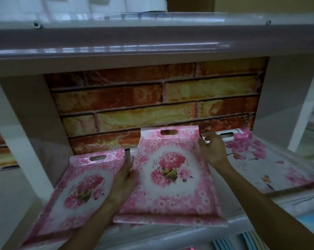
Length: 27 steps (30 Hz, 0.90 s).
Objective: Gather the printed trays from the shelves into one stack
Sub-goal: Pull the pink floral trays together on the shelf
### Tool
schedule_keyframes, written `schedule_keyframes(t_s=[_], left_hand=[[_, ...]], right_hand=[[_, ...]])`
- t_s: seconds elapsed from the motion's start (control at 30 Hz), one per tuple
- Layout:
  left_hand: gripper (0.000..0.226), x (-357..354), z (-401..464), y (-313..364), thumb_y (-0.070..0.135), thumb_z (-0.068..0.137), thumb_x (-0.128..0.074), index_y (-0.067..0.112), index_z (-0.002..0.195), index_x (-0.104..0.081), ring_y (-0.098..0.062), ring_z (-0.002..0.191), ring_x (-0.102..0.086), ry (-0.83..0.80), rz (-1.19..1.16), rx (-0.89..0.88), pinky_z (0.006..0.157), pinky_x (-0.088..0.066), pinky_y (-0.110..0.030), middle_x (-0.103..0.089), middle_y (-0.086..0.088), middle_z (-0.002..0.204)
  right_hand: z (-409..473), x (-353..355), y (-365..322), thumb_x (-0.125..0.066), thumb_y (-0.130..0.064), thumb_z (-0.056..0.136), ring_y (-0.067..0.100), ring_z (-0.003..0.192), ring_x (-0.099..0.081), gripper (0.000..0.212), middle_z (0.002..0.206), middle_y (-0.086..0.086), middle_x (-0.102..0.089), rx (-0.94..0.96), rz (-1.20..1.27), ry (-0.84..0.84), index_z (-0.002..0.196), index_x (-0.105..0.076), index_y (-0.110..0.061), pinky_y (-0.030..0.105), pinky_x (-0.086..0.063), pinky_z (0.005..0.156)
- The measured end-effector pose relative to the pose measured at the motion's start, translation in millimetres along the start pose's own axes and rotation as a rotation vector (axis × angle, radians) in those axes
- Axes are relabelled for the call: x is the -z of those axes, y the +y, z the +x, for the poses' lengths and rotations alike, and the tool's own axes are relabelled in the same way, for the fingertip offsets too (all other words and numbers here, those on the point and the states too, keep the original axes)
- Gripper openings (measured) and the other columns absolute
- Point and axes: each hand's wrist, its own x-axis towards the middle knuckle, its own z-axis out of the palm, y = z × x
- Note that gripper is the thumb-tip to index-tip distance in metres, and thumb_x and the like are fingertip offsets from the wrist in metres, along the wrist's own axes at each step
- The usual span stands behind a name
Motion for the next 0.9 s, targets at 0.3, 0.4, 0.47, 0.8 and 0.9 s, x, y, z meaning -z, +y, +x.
schedule_keyframes(t_s=[0.3,0.4,0.47,0.8,0.9], left_hand=[[0.018,63,-14,11,0.016,0.101,-0.047,0.028,0.113,-0.055,0.004,0.072,-0.066,0.233,-0.077,-0.024,0.058,-0.051,-0.013,-0.068,0.007,0.091],[0.022,100,-20,1,0.023,0.100,-0.051,0.018,0.121,-0.056,-0.018,0.085,-0.070,0.287,-0.068,0.059,0.072,-0.059,-0.040,-0.071,-0.001,0.097],[0.031,129,-26,-7,0.036,0.095,-0.058,0.014,0.117,-0.059,-0.015,0.083,-0.071,0.306,-0.035,0.075,0.072,-0.059,-0.039,-0.072,-0.002,0.095],[0.025,214,-27,-77,0.029,0.096,-0.057,0.007,0.106,-0.063,-0.029,0.080,-0.069,0.336,0.316,0.234,0.070,-0.052,-0.033,-0.073,-0.011,0.088],[0.025,221,-24,-90,0.032,0.095,-0.056,0.010,0.104,-0.064,-0.025,0.083,-0.068,0.279,0.437,0.256,0.073,-0.050,-0.031,-0.072,-0.007,0.094]], right_hand=[[-10,-49,-52,-0.053,-0.024,0.098,0.013,0.057,-0.050,0.023,0.063,0.002,-0.055,0.040,0.164,-0.111,0.082,-0.056,-0.008,0.027,-0.036,0.057],[-22,-81,-73,-0.052,-0.021,0.099,0.007,0.049,-0.045,0.035,0.051,-0.001,-0.047,0.081,0.146,-0.220,0.066,-0.052,-0.009,0.020,-0.032,0.047],[-32,-106,-86,-0.053,-0.019,0.098,0.005,0.048,-0.045,0.031,0.051,-0.002,-0.048,0.097,0.127,-0.303,0.069,-0.055,-0.008,0.016,-0.029,0.042],[-78,-201,-116,-0.047,-0.018,0.097,0.019,0.059,-0.051,0.023,0.065,0.002,-0.049,0.103,-0.068,-0.564,0.077,-0.048,-0.008,0.021,-0.031,0.044],[-84,-210,-117,-0.045,-0.016,0.098,0.020,0.058,-0.056,0.022,0.070,0.008,-0.057,0.126,-0.155,-0.598,0.083,-0.053,-0.003,0.024,-0.043,0.049]])
